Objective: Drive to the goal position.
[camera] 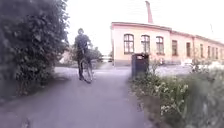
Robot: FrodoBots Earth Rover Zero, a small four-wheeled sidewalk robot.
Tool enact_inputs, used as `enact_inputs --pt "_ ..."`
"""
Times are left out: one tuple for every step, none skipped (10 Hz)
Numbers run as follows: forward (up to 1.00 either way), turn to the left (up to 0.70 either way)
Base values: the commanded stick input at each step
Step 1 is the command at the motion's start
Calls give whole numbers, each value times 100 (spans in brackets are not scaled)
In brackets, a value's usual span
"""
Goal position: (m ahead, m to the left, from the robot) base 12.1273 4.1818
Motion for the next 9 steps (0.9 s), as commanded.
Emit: enact_inputs --pt "44 2" --pt "44 2" --pt "44 2" --pt "44 2" --pt "44 2" --pt "44 2" --pt "44 2" --pt "44 2" --pt "44 2"
